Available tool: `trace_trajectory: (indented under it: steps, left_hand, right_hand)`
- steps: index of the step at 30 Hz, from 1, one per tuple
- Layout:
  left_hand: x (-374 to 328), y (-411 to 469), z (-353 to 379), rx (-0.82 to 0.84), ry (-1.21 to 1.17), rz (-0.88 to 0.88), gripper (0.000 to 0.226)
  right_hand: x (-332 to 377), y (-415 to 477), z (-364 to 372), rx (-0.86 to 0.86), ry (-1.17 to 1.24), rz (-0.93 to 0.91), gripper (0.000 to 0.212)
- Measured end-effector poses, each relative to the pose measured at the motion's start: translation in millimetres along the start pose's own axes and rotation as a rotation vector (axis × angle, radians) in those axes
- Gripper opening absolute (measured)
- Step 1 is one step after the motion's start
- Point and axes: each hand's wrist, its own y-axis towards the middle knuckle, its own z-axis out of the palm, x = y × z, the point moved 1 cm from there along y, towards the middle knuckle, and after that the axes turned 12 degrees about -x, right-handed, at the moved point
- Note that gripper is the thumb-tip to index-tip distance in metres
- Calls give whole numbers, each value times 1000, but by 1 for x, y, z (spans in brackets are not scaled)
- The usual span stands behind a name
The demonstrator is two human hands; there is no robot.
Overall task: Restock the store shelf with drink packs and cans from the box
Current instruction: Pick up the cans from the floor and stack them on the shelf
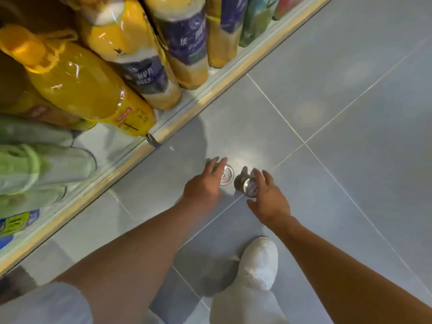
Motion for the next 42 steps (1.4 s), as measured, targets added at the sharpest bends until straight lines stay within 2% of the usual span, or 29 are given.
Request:
trace_trajectory:
  steps: [4,10,17,24,28,34,36,42]
  left_hand:
    - [6,16,20,-31,-49,3,73]
    - [16,16,25,-111,-111,12,66]
    - [5,-30,-40,-119,-20,20,63]
    - [-37,-89,-178,-108,38,67,70]
    - [-64,-131,-260,-191,25,115,73]
    - [-106,-217,-400,-334,42,95,75]
    - [-121,-261,-452,-361,17,58,75]
    - [-145,-406,-598,-468,-34,118,81]
  right_hand:
    - [2,13,14,-37,-44,9,75]
    - [3,13,12,-112,-75,13,66]
    - [27,-24,-48,-147,-24,25,64]
    - [81,-92,-178,-193,29,-41,83]
    - [117,-137,-262,-236,47,-89,90]
    - [179,-222,-389,-366,281,-89,87]
    - [199,-264,-428,-373,334,-97,89]
    - [264,-383,-536,-435,458,-225,94]
